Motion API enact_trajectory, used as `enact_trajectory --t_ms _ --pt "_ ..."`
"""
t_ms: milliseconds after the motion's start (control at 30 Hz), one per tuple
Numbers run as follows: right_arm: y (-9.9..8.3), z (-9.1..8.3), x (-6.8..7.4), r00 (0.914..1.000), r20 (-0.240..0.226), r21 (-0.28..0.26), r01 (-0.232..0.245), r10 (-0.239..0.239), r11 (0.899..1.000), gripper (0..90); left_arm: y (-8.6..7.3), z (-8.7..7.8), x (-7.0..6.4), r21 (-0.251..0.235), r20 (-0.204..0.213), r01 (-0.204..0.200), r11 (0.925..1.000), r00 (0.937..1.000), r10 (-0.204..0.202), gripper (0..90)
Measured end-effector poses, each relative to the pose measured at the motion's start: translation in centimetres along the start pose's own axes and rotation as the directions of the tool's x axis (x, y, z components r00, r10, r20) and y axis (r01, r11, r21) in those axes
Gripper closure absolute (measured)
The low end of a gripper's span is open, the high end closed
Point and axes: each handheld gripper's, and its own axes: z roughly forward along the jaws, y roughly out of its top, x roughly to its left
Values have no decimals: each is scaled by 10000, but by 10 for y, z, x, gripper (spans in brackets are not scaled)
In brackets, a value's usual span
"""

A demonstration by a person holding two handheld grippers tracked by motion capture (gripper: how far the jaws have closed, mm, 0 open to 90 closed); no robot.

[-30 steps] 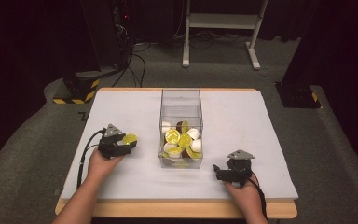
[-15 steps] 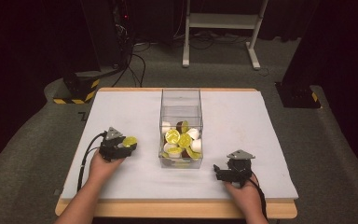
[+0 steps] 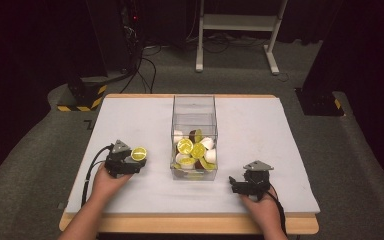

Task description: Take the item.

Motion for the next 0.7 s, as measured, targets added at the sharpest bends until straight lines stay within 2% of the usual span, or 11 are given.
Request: enact_trajectory --t_ms 200,267,300,367,400,500,567,700 --pt "0 0 0 10000 4 0 5 -5 10000 115 -12 -15 8 233 -194 -280 9993 9994 284 241" --pt "0 0 0 10000 6 0 6 -6 10000 115 -18 -20 11 222 -362 -248 9994 9990 256 246" --pt "0 0 0 10000 3 -2 6 -6 10000 115 -22 -25 14 118 -428 -405 9991 9982 410 250" --pt "0 0 0 10000 7 -1 8 -8 10000 116 -25 -32 19 44 -586 -294 9996 9978 296 255" --pt "0 0 0 10000 2 4 13 -13 10000 116 -25 -35 21 77 -604 -369 9993 9975 373 264" --pt "0 0 0 10000 1 0 8 -8 10000 116 -30 -42 25 -262 -641 -99 9996 9979 82 303" --pt "0 0 0 10000 4 2 18 -18 10000 116 -31 -42 24 -299 -741 -294 9991 9969 271 304" --pt "0 0 0 10000 4 0 17 -17 10000 116 -31 -42 24 -315 -780 -207 9993 9968 182 293"
